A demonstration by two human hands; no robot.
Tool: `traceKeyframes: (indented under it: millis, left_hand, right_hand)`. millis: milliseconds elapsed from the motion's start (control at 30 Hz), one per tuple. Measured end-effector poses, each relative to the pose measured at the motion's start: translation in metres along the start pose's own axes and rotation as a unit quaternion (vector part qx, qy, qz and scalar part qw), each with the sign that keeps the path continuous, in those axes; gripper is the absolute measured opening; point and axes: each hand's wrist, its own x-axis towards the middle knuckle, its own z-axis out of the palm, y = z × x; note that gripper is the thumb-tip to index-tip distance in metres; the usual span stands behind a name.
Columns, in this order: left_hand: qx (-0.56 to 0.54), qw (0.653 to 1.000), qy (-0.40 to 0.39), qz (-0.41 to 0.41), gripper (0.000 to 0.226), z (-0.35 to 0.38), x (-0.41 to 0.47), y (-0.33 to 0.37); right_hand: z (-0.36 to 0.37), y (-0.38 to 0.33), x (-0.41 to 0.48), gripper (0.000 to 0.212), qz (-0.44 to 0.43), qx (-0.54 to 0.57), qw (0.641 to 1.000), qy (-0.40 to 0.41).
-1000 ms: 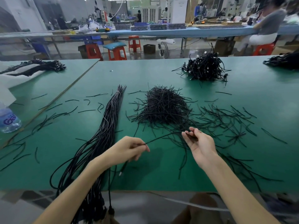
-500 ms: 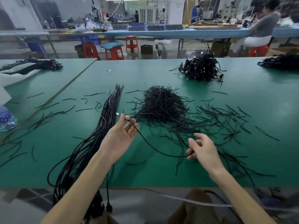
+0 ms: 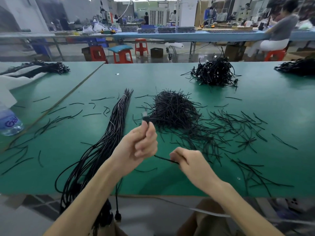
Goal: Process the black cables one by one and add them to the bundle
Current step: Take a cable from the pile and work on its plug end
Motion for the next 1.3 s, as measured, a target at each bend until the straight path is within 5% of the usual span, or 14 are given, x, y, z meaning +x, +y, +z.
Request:
traceKeyframes:
  millis: [67, 167, 233, 433, 567, 633, 833, 933, 967, 1033, 1067, 1100, 1167, 1300]
  left_hand:
    - [0.283, 0.955, -0.040, -0.074, 0.036, 0.000, -0.009, 0.004]
    - [0.637, 0.746, -0.068, -0.181, 0.025, 0.008, -0.010, -0.012]
    - [0.734, 0.666, 0.001, -0.130, 0.028, 0.013, -0.007, -0.028]
    - [0.527, 0.821, 0.188, 0.116, 0.024, 0.019, 0.005, -0.050]
    - [0.206, 0.945, 0.251, 0.043, 0.037, 0.031, 0.015, -0.055]
    - [0.046, 0.972, 0.231, 0.001, 0.044, 0.034, 0.020, -0.052]
    - [-0.179, 0.945, 0.266, 0.067, 0.020, 0.021, 0.009, -0.019]
    - [0.100, 0.970, 0.216, 0.043, 0.034, 0.015, -0.004, -0.009]
    - [0.317, 0.932, 0.175, 0.030, 0.033, 0.014, -0.007, -0.013]
    - [0.676, 0.734, 0.066, -0.023, 0.024, 0.010, -0.009, -0.030]
    - [0.757, 0.650, 0.035, -0.051, 0.020, 0.006, -0.010, -0.037]
    - [0.784, 0.616, 0.045, -0.056, 0.017, 0.002, -0.010, -0.043]
    - [0.751, 0.645, 0.137, -0.028, 0.019, -0.008, -0.008, -0.053]
    - [0.409, 0.860, 0.302, 0.042, 0.028, -0.014, -0.002, -0.067]
  right_hand:
    - [-0.014, 0.006, 0.007, 0.038, 0.005, -0.018, 1.000, 0.002]
    - [-0.031, 0.007, 0.019, 0.047, 0.050, -0.038, 0.997, -0.035]
    - [-0.035, -0.003, 0.024, 0.050, 0.052, 0.000, 0.998, -0.030]
    - [-0.030, -0.037, 0.022, 0.047, 0.052, 0.310, 0.949, -0.033]
    - [-0.013, -0.041, 0.019, 0.045, 0.003, 0.263, 0.965, 0.004]
    - [0.001, -0.039, 0.017, 0.043, -0.013, 0.200, 0.980, -0.006]
    - [0.000, -0.009, 0.013, 0.065, 0.031, 0.049, 0.996, -0.060]
    - [-0.009, -0.001, 0.020, 0.069, 0.023, -0.012, 0.996, -0.084]
    - [-0.014, 0.001, 0.026, 0.066, 0.024, -0.039, 0.994, -0.097]
    - [-0.024, 0.001, 0.038, 0.059, 0.024, -0.078, 0.992, -0.095]
    - [-0.029, -0.001, 0.043, 0.062, 0.023, -0.083, 0.993, -0.080]
    - [-0.032, -0.004, 0.046, 0.066, 0.021, -0.075, 0.995, -0.061]
    - [-0.034, -0.010, 0.047, 0.068, 0.009, -0.015, 1.000, -0.026]
    - [-0.019, -0.022, 0.035, 0.064, -0.005, 0.130, 0.991, 0.002]
